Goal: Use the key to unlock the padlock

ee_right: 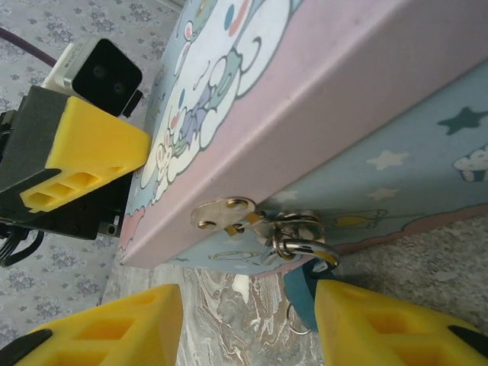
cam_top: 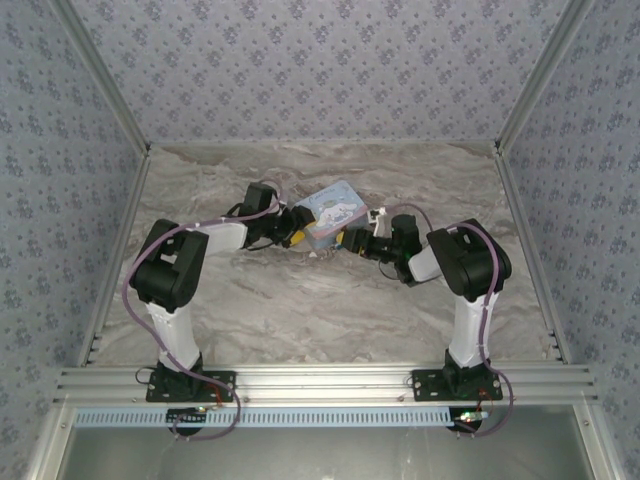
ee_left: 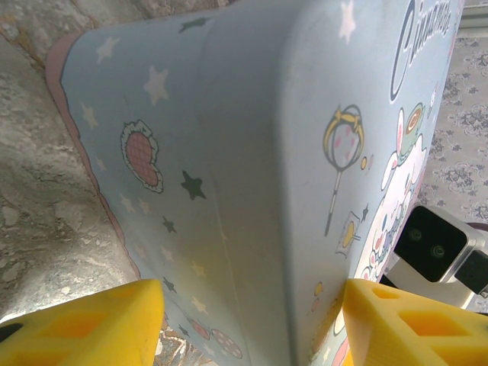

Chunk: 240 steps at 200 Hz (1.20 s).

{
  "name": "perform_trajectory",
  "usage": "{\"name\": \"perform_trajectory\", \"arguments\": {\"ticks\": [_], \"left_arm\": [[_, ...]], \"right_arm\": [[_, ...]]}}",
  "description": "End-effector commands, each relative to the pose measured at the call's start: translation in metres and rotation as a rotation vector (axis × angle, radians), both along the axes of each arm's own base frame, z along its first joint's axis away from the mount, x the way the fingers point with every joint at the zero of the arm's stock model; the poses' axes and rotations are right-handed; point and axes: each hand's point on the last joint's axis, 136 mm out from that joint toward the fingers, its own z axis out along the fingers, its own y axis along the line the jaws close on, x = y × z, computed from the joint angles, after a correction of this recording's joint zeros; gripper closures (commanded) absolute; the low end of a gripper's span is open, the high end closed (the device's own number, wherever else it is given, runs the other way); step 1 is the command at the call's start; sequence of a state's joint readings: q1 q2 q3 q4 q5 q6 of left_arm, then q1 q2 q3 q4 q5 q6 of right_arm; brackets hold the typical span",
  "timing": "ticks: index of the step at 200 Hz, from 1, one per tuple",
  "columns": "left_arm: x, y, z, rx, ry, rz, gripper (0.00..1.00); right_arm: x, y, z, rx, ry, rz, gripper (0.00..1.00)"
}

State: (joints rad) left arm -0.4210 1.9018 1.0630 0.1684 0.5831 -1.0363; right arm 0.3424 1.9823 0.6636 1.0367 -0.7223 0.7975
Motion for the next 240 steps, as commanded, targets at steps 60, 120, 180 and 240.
{"name": "perform_trajectory", "arguments": {"ticks": [60,120,180,240], "left_arm": [[-0.011,0.005,-0.017,0.044,0.039,-0.006,0.38],[-0.010,0.005,-0.016,0.042,0.038,-0.008,0.39],[-0.011,0.005,-0.015,0.040,0.038,-0.010,0.41],[-0.012,0.005,-0.014,0.041,0.036,-0.009,0.44]], "right_arm": [[0.007,-0.009,-0.003,-0.031,-0.004,-0.026,0.43],[0.012,0.006,0.006,0.001,-0.049,0.027,0.45],[0.012,0.009,0.004,0.003,-0.047,0.044,0.46],[0.008,0.005,0.013,0.028,-0.089,0.040,0.58]]}}
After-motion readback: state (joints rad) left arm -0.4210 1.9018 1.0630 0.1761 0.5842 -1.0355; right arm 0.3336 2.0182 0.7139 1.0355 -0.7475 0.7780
